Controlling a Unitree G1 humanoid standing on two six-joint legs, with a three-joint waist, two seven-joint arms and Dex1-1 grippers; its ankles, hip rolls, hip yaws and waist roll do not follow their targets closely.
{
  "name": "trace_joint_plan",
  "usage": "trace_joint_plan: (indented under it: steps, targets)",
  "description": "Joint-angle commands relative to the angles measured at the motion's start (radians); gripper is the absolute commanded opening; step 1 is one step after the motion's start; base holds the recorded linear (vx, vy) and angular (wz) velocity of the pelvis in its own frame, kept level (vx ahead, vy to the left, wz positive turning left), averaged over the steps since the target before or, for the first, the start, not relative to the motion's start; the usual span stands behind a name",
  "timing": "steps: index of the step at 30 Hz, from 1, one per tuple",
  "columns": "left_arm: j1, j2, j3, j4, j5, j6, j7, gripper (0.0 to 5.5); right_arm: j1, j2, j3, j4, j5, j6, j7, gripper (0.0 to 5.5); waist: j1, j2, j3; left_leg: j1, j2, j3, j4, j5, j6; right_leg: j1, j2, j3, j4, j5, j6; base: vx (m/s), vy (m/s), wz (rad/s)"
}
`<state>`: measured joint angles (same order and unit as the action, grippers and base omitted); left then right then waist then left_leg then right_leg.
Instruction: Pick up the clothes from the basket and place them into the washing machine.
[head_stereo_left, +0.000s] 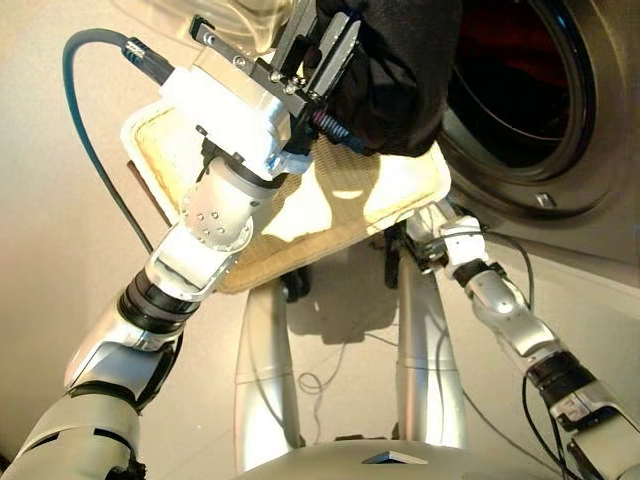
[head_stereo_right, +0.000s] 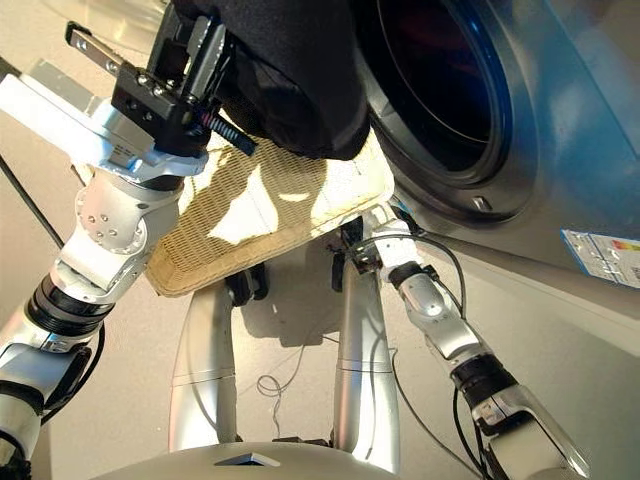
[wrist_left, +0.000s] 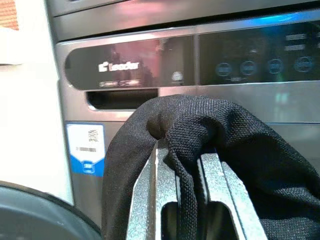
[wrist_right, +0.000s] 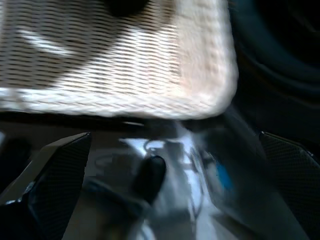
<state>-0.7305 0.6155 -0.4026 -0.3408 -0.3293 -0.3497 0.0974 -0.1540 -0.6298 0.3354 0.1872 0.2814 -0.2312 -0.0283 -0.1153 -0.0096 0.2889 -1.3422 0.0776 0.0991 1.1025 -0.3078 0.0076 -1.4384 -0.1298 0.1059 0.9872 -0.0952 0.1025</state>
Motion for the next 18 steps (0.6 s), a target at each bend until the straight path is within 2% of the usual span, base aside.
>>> trace_joint_plan:
  steps: [1,4,8,12,18]
  targets:
    - [-0.023,0.01,0.071,-0.068,0.031,-0.117,0.007,0.0,0.019,-0.039,-0.093,-0.135,0.008,-0.116,-0.027,5.5,-0.003,0.017,-0.022,-0.03,0.011,-0.006,-0.076,0.064,0.044,0.053,-0.018,-0.008,-0.022,-0.015,-0.06,0.0,0.0,0.0]
    - [-0.005,0.02,0.074,-0.071,0.018,-0.135,0.023,0.0,0.038,-0.024,-0.166,-0.229,0.014,-0.157,-0.072,5.5,-0.007,0.02,-0.022,-0.029,0.012,-0.003,-0.073,0.061,0.045,0.05,-0.017,-0.006,-0.021,-0.015,-0.061,0.0,0.0,0.0]
    - [0.021,0.054,0.079,-0.082,-0.002,-0.151,0.023,0.0,0.034,-0.029,-0.192,-0.323,0.01,-0.186,-0.086,5.5,-0.005,0.024,-0.022,-0.031,0.013,-0.001,-0.069,0.061,0.045,0.046,-0.013,-0.003,-0.015,-0.015,-0.062,0.0,0.0,0.0]
    - [0.049,0.081,0.079,-0.101,-0.026,-0.154,0.012,0.0,0.016,-0.063,-0.178,-0.385,0.034,-0.197,-0.06,5.5,-0.002,0.025,-0.025,-0.034,0.012,0.001,-0.063,0.061,0.045,0.045,-0.011,-0.003,-0.009,-0.016,-0.063,0.0,0.0,0.0]
    - [0.068,0.097,0.051,-0.119,-0.073,-0.145,-0.027,0.0,-0.084,-0.121,-0.088,-0.426,0.13,-0.187,0.01,5.5,0.01,0.024,-0.027,-0.036,0.014,-0.001,-0.057,0.063,0.047,0.042,-0.011,-0.003,-0.002,-0.014,-0.066,0.0,0.0,0.0]
